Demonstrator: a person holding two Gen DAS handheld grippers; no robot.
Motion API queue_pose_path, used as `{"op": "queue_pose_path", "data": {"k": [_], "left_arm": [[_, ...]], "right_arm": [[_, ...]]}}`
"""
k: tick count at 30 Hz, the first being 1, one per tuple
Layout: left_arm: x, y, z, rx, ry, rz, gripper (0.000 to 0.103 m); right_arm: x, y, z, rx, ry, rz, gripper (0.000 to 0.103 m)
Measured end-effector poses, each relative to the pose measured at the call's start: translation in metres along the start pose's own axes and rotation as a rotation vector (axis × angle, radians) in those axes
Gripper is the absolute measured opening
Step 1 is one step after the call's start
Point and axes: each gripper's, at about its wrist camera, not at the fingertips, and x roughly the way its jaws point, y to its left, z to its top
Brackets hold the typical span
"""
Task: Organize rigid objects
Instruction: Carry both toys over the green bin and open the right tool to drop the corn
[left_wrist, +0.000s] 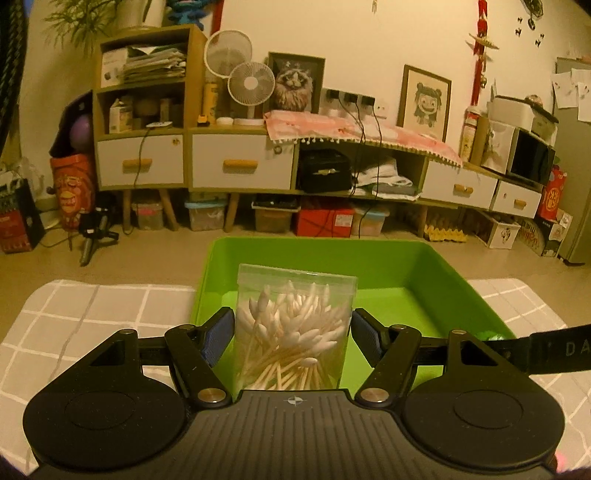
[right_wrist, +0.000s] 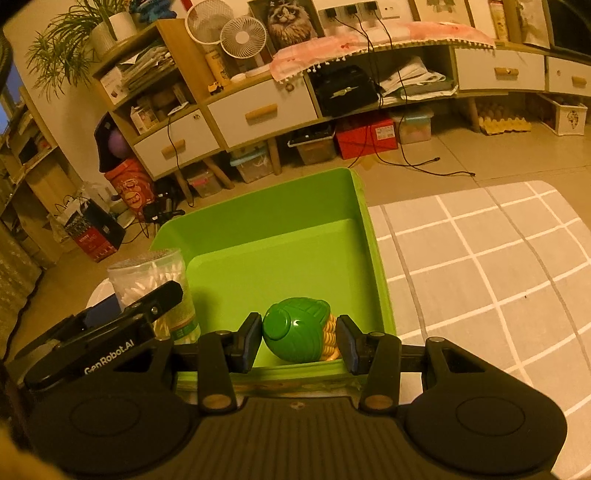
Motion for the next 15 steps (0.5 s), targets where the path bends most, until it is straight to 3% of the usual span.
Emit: {"op": "queue_pose_path", "data": {"k": [7, 15], "left_arm": [[0.0025, 0.0018, -0.0082, 0.012, 0.032, 0.02, 0.075], [-0.0057, 0.0015, -0.0062, 0.023, 0.032, 0.026, 0.091]], "right_arm": [[0.0007, 0.0006, 0.0007, -0.004, 0.003, -0.002, 0.023], [-0.0082, 0.0045, 0.0036, 0.003, -0.001, 0.017, 0.032]]}}
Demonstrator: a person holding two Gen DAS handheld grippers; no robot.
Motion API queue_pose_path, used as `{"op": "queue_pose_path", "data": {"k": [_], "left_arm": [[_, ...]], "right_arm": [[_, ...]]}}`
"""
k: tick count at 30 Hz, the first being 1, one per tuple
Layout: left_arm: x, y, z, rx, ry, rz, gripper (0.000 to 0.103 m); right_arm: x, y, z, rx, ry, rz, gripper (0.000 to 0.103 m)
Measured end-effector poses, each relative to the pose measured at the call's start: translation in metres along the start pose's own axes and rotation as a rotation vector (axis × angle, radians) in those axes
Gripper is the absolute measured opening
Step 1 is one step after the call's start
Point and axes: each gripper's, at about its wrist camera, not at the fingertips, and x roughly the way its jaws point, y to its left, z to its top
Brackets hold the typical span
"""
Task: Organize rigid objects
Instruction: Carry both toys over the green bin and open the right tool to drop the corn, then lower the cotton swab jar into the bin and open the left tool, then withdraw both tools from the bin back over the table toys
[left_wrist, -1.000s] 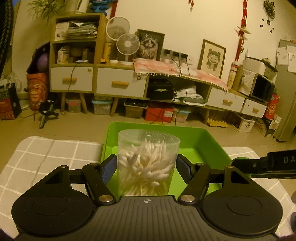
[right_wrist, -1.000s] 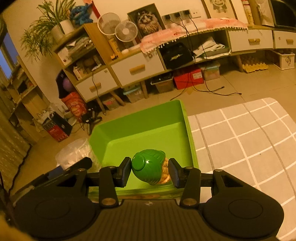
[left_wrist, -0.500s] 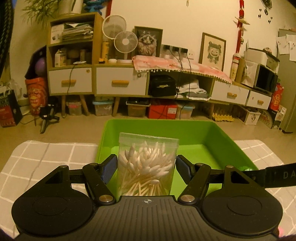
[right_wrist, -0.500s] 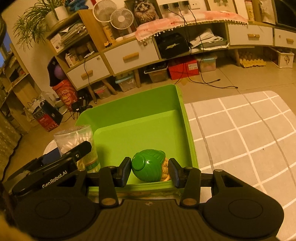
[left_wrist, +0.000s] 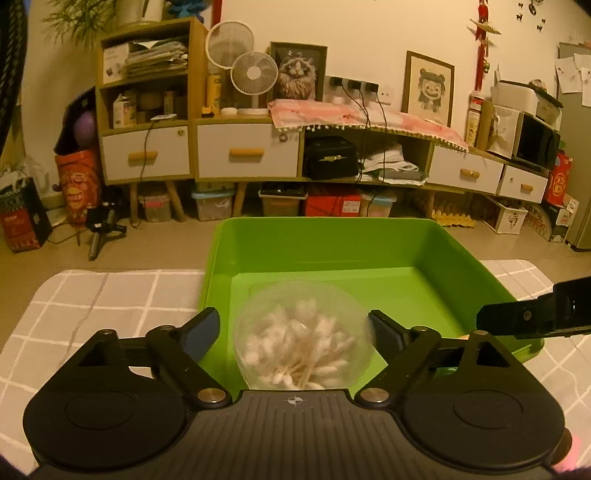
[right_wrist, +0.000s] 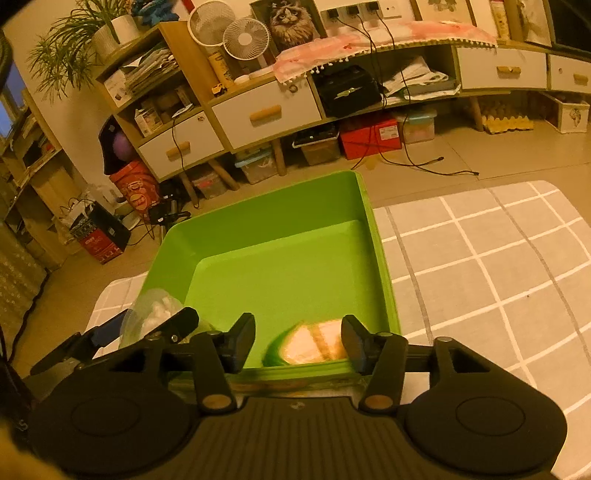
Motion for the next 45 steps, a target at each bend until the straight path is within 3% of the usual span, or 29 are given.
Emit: {"op": "queue_pose_path", "data": {"k": [13, 34, 45], "left_arm": [[-0.038, -0.008, 0.012, 0.031, -0.036, -0.002, 0.1], [-0.1, -0.001, 0.019, 0.027, -0.005, -0.03, 0.101], [-0.145, -0.005, 0.009, 0.037, 0.006, -0.06, 0.101]], "right_arm": [[-0.043, 0.005, -0.002, 0.003, -0.042, -0.018, 0.042], [-0.11, 0.021, -0.017, -0.017, -0.096, 0.015, 0.046], [-0.145, 0.023, -0.043, 0.004, -0.06, 0.038, 0.054]]}}
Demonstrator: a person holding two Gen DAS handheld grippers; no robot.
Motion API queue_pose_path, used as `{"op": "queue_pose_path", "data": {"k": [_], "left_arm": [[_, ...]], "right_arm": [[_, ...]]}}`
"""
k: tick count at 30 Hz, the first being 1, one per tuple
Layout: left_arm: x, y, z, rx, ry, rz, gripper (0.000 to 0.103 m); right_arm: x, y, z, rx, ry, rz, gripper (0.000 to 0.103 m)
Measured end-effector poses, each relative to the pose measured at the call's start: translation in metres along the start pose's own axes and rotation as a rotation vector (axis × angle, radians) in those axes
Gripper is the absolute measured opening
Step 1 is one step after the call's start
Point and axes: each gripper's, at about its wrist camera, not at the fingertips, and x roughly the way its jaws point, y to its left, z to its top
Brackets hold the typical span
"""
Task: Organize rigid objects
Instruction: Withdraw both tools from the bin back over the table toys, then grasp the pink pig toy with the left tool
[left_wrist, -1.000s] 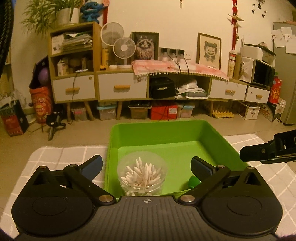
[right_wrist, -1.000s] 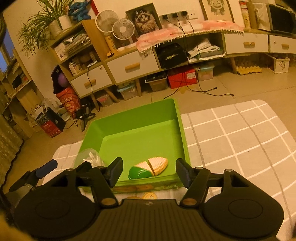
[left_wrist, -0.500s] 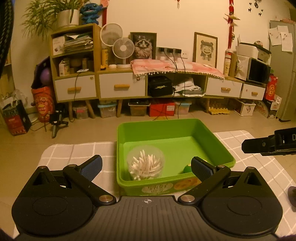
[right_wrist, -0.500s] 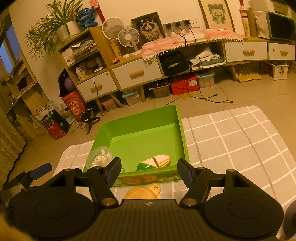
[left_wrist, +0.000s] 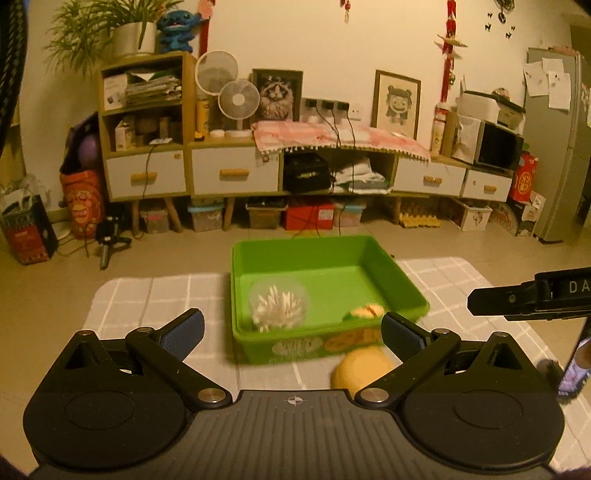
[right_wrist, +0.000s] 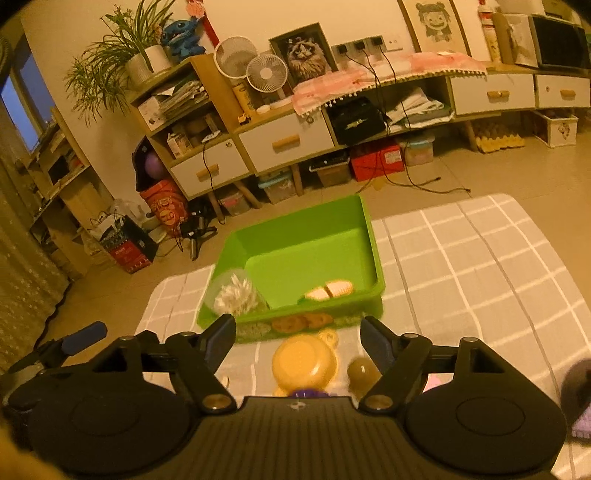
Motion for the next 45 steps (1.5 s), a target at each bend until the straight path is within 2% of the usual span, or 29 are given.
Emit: {"op": "queue_pose_path", "data": {"k": [10, 16, 18, 23, 29, 32, 36, 42, 45], "left_arm": [[-0.014, 0.001, -0.042, 0.01, 0.096, -0.025, 0.101], [-0.013, -0.007, -0.068, 0.028, 0.135, -0.091, 0.101], [-0.011, -0.01, -0.076, 0.051, 0.148, -0.104, 0.101], [-0.005, -0.005, -0.092, 0.066, 0.197, -0.179, 0.101], [-0.002, -0.008, -0.106, 0.105, 0.247, -0.236, 0.101], [0.0, -0.012, -0.112, 0.144, 0.268, -0.23, 0.101], [0.002, -0.02, -0.117, 0.212, 0.273, -0.194, 0.101], [0.002, -0.022, -0.116, 0.24, 0.275, -0.183, 0.101], [0.003, -0.023, -0.115, 0.236, 0.283, -0.181, 0.101]], "right_arm": [[-0.017, -0.002, -0.045, -0.058, 0.039, -0.045, 0.059], [-0.015, -0.011, -0.066, -0.068, 0.019, -0.035, 0.069], [-0.012, -0.016, -0.072, -0.068, 0.022, -0.043, 0.07], [0.002, -0.025, -0.083, -0.103, 0.075, -0.092, 0.07], [0.018, -0.037, -0.095, -0.075, 0.147, -0.107, 0.07], [0.025, -0.036, -0.1, -0.092, 0.186, -0.114, 0.07], [0.043, -0.036, -0.109, -0.091, 0.281, -0.144, 0.07], [0.06, -0.034, -0.116, -0.097, 0.347, -0.165, 0.071], [0.063, -0.029, -0.118, -0.139, 0.35, -0.19, 0.073]]}}
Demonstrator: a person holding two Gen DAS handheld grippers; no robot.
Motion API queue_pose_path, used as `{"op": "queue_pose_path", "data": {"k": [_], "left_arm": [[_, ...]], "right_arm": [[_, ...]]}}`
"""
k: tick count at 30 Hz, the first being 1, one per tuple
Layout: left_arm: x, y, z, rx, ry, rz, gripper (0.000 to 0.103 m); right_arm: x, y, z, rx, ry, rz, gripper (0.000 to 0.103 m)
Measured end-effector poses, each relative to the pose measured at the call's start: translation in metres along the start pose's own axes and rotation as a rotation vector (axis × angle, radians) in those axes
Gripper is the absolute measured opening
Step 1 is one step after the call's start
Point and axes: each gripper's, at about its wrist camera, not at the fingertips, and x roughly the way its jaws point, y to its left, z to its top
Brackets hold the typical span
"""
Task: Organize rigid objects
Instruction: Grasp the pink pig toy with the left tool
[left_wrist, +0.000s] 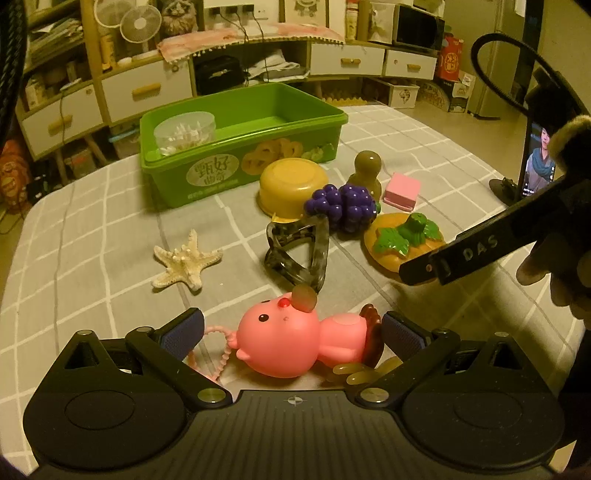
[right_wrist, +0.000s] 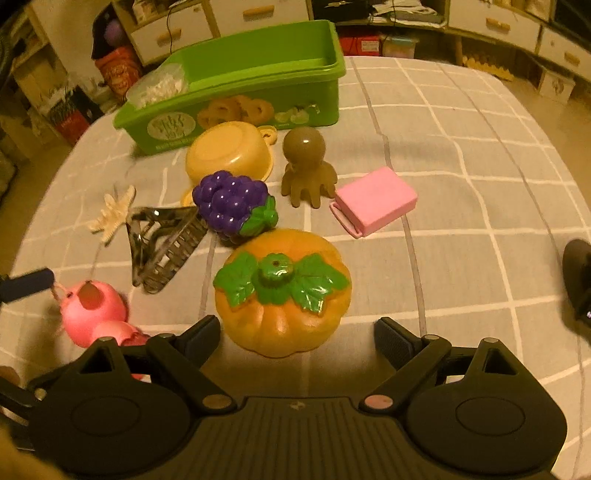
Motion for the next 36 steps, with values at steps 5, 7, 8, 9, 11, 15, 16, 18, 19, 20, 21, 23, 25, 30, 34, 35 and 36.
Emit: {"op": "queue_pose_path", "data": {"k": [5, 7, 8, 9, 11, 15, 16, 18, 19, 20, 21, 23, 25, 30, 34, 35, 36], "left_arm": [[0.001, -0.006, 0.004, 0.027, 0.01, 0.013, 0.101], [0.001, -0.008, 0.005, 0.043, 0.008, -0.002, 0.101], [0.001, -0.009, 0.005, 0.052, 0.011, -0.007, 0.101], [0.001, -0.011, 0.005, 0.06, 0.015, -0.005, 0.101], [0.006, -0.014, 0.004, 0.086, 0.032, 0.012, 0.101], [0.012, -0.016, 0.002, 0.107, 0.045, 0.049, 0.101], [0.013, -0.016, 0.002, 0.105, 0.046, 0.051, 0.101], [0.014, -0.015, 0.002, 0.102, 0.049, 0.053, 0.101], [0.014, -0.015, 0.002, 0.1, 0.051, 0.053, 0.101], [0.014, -0.015, 0.002, 0.096, 0.052, 0.052, 0.101], [0.014, -0.015, 0.002, 0.093, 0.052, 0.051, 0.101], [0.015, -0.013, 0.003, 0.08, 0.054, 0.049, 0.101], [0.015, -0.012, 0.003, 0.063, 0.057, 0.048, 0.101], [0.014, -0.005, 0.004, 0.002, 0.057, 0.035, 0.101], [0.011, -0.001, 0.005, -0.035, 0.044, 0.026, 0.098], [0.01, 0.0, 0.005, -0.042, 0.04, 0.024, 0.097], [0.009, 0.0, 0.005, -0.048, 0.037, 0.022, 0.097]], "right_arm": [[0.005, 0.012, -0.001, -0.059, 0.003, -0.046, 0.075], [0.007, 0.017, -0.001, -0.082, 0.003, -0.063, 0.076], [0.008, 0.019, -0.001, -0.093, 0.003, -0.071, 0.076], [0.009, 0.021, 0.0, -0.103, 0.004, -0.078, 0.077], [0.009, 0.022, 0.0, -0.107, 0.0, -0.076, 0.077], [0.01, 0.024, 0.001, -0.104, -0.004, -0.077, 0.077], [0.01, 0.025, 0.002, -0.103, -0.006, -0.078, 0.077], [0.011, 0.026, 0.003, -0.101, -0.009, -0.079, 0.077], [0.011, 0.026, 0.003, -0.099, -0.011, -0.079, 0.077], [0.012, 0.026, 0.004, -0.098, -0.013, -0.079, 0.077], [0.012, 0.026, 0.004, -0.095, -0.016, -0.08, 0.077], [0.012, 0.026, 0.004, -0.091, -0.021, -0.082, 0.077], [0.012, 0.026, 0.005, -0.089, -0.025, -0.083, 0.077], [0.012, 0.025, 0.005, -0.079, -0.033, -0.085, 0.073], [0.009, 0.023, 0.005, -0.074, -0.044, -0.085, 0.065], [0.009, 0.023, 0.005, -0.073, -0.046, -0.086, 0.065], [0.009, 0.023, 0.005, -0.07, -0.046, -0.083, 0.065]]}}
